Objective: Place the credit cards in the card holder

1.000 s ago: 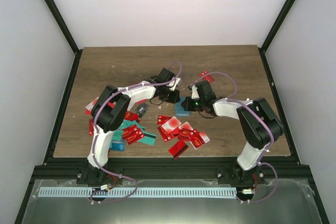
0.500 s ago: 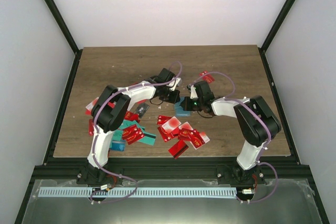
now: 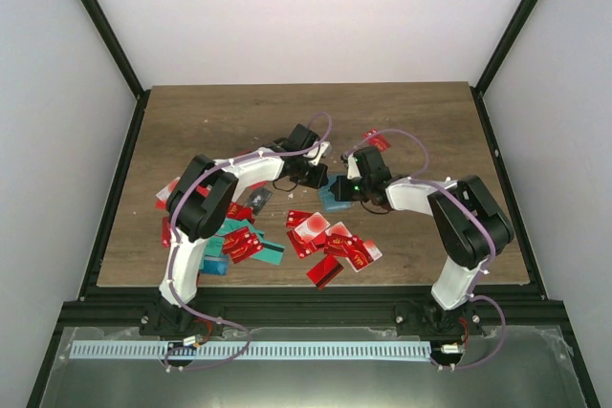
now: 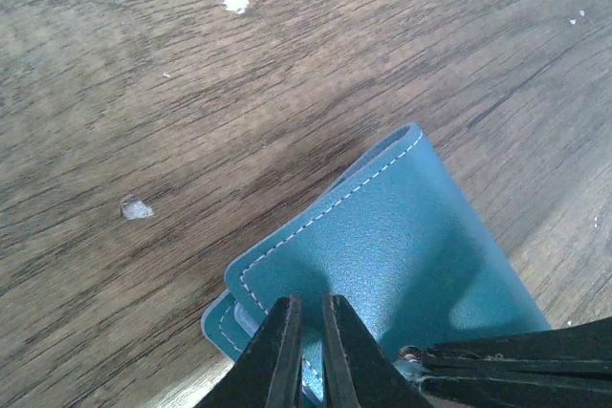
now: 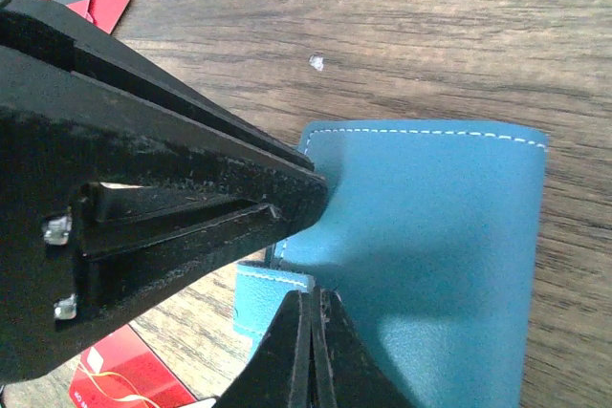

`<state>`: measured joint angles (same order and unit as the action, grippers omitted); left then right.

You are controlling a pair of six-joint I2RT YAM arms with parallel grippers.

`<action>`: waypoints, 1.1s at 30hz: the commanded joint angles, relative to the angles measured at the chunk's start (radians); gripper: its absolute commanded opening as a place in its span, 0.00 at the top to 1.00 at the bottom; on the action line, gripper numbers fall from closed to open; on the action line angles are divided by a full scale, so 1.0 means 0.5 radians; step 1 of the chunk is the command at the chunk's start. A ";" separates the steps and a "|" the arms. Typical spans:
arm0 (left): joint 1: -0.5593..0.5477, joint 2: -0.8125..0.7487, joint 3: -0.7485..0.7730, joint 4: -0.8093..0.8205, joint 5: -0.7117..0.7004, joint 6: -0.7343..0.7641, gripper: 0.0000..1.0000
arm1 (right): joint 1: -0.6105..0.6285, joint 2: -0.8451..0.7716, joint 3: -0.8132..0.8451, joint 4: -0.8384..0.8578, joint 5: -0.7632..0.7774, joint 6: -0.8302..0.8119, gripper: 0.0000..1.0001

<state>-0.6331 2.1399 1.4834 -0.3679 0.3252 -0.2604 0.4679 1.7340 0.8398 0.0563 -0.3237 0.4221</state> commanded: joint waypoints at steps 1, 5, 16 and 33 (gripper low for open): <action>-0.004 0.054 -0.040 -0.094 -0.061 0.024 0.90 | -0.003 -0.083 0.035 0.035 0.010 -0.054 0.99; -0.004 0.061 -0.037 -0.095 -0.061 0.024 0.90 | -0.003 -0.079 0.055 0.029 -0.020 -0.058 0.99; -0.004 0.060 -0.037 -0.101 -0.069 0.029 0.90 | -0.003 -0.020 0.042 0.010 0.096 -0.075 0.99; -0.004 0.064 -0.034 -0.107 -0.055 0.037 0.90 | -0.003 0.077 0.060 -0.010 0.252 -0.087 0.99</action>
<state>-0.6338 2.1399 1.4837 -0.3676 0.3214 -0.2569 0.4683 1.7329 0.8429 0.0555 -0.2626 0.3965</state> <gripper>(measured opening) 0.096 0.011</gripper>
